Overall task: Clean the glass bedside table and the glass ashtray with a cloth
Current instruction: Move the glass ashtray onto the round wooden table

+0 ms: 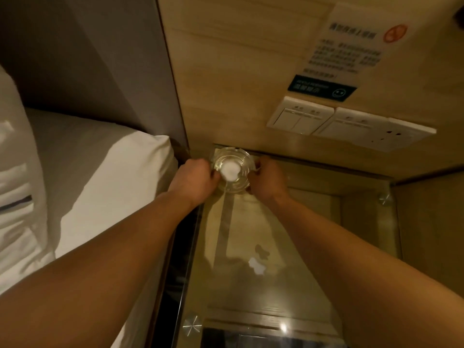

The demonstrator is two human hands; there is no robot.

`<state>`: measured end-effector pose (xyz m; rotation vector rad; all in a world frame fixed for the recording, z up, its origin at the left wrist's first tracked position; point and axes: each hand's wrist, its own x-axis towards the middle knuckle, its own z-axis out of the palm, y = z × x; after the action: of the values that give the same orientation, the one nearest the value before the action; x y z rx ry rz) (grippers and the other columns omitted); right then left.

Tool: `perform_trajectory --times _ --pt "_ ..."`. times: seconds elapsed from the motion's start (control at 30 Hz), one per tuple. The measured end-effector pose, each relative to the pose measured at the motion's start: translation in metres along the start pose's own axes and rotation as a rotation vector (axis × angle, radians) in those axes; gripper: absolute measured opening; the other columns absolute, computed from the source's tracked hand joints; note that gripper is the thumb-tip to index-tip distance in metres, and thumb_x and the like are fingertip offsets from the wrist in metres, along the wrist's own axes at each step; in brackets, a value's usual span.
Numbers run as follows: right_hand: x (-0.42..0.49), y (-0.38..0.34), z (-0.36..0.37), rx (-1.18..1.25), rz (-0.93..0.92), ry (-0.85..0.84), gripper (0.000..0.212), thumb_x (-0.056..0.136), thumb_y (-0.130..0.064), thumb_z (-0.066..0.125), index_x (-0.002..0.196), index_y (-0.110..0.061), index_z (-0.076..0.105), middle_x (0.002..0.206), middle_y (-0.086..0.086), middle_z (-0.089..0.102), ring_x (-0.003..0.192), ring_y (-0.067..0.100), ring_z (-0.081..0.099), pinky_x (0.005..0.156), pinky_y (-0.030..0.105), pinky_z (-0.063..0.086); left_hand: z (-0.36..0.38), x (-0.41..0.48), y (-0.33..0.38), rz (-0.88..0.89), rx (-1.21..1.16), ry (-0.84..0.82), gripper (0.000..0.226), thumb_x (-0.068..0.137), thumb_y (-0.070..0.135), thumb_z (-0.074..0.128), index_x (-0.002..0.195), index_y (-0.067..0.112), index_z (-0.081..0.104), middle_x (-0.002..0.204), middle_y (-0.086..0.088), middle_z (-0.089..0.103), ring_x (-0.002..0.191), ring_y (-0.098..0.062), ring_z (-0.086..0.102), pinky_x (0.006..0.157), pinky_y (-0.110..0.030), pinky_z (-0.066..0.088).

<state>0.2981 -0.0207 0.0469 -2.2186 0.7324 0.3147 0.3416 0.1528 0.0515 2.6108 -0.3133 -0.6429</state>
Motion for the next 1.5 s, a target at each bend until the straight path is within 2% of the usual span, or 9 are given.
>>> perform_trajectory --times 0.13,0.3,0.47,0.57,0.9,1.03,1.23,1.37,1.5 --pt "-0.008 0.005 -0.006 -0.047 -0.051 0.045 0.007 0.089 -0.012 0.062 0.093 -0.008 0.062 0.090 0.017 0.073 0.085 0.037 0.071 0.069 0.042 0.058 0.001 -0.008 0.006 0.028 -0.006 0.032 0.044 0.102 0.032 0.057 0.061 0.019 0.046 0.067 -0.008 0.058 0.073 -0.035 0.062 0.063 -0.034 0.039" --pt "-0.040 0.024 -0.032 0.074 -0.074 0.029 0.011 0.087 -0.008 0.054 0.097 -0.006 0.060 0.081 0.015 0.067 0.079 0.044 0.069 0.067 0.053 0.060 0.005 -0.035 0.026 0.110 -0.017 0.092 0.042 0.098 0.026 0.059 0.061 0.022 0.040 0.056 0.003 0.045 0.060 -0.026 0.047 0.060 -0.034 0.032" --pt "-0.099 0.070 -0.070 0.163 -0.056 0.094 0.010 0.090 -0.011 0.056 0.095 -0.016 0.063 0.079 0.007 0.069 0.073 0.032 0.071 0.068 0.052 0.060 0.025 -0.089 0.067 0.212 -0.052 0.093 0.040 0.098 0.026 0.060 0.062 0.027 0.041 0.052 0.005 0.048 0.048 -0.010 0.045 0.051 -0.031 0.030" --pt "-0.139 0.106 -0.092 0.156 -0.019 0.151 0.009 0.090 -0.013 0.059 0.097 -0.010 0.062 0.084 0.012 0.069 0.074 0.034 0.070 0.068 0.052 0.059 0.044 -0.126 0.098 0.249 -0.043 0.068 0.034 0.097 0.025 0.060 0.065 0.017 0.050 0.054 -0.003 0.055 0.051 -0.022 0.053 0.053 -0.035 0.036" --pt "-0.342 0.233 -0.222 0.365 0.165 0.377 0.012 0.091 -0.018 0.064 0.092 -0.029 0.064 0.075 0.000 0.070 0.064 0.020 0.073 0.059 0.049 0.064 0.081 -0.285 0.277 0.509 0.026 -0.047 0.035 0.092 0.028 0.057 0.059 0.023 0.047 0.044 0.005 0.045 0.039 -0.008 0.040 0.046 -0.026 0.026" --pt "-0.434 0.273 -0.283 0.348 0.208 0.550 0.021 0.090 -0.019 0.065 0.084 -0.038 0.059 0.071 -0.008 0.070 0.058 0.010 0.071 0.054 0.033 0.063 0.095 -0.357 0.354 0.733 0.059 -0.072 0.037 0.092 0.023 0.060 0.058 0.024 0.045 0.045 0.008 0.041 0.041 -0.008 0.038 0.047 -0.027 0.027" --pt "-0.559 0.345 -0.347 0.411 0.314 0.740 0.009 0.089 -0.019 0.064 0.089 -0.028 0.065 0.075 -0.013 0.072 0.055 0.009 0.071 0.052 0.032 0.059 0.146 -0.452 0.453 0.917 0.045 -0.193 0.028 0.091 0.030 0.058 0.068 0.015 0.063 0.051 -0.003 0.057 0.045 -0.020 0.055 0.049 -0.046 0.052" --pt "-0.628 0.405 -0.364 0.455 0.431 0.831 0.019 0.092 -0.012 0.064 0.087 -0.031 0.065 0.079 -0.022 0.071 0.057 0.006 0.072 0.056 0.036 0.063 0.201 -0.510 0.499 1.121 0.089 -0.243 0.037 0.095 0.034 0.050 0.060 0.027 0.042 0.051 0.007 0.044 0.043 -0.010 0.041 0.046 -0.028 0.034" --pt "-0.678 0.471 -0.364 0.424 0.543 0.893 0.012 0.090 -0.015 0.065 0.090 -0.027 0.067 0.071 -0.005 0.070 0.058 0.014 0.072 0.056 0.043 0.063 0.267 -0.558 0.531 1.133 0.111 -0.276 0.033 0.089 0.026 0.057 0.059 0.021 0.044 0.052 0.007 0.042 0.049 -0.011 0.036 0.049 -0.025 0.027"
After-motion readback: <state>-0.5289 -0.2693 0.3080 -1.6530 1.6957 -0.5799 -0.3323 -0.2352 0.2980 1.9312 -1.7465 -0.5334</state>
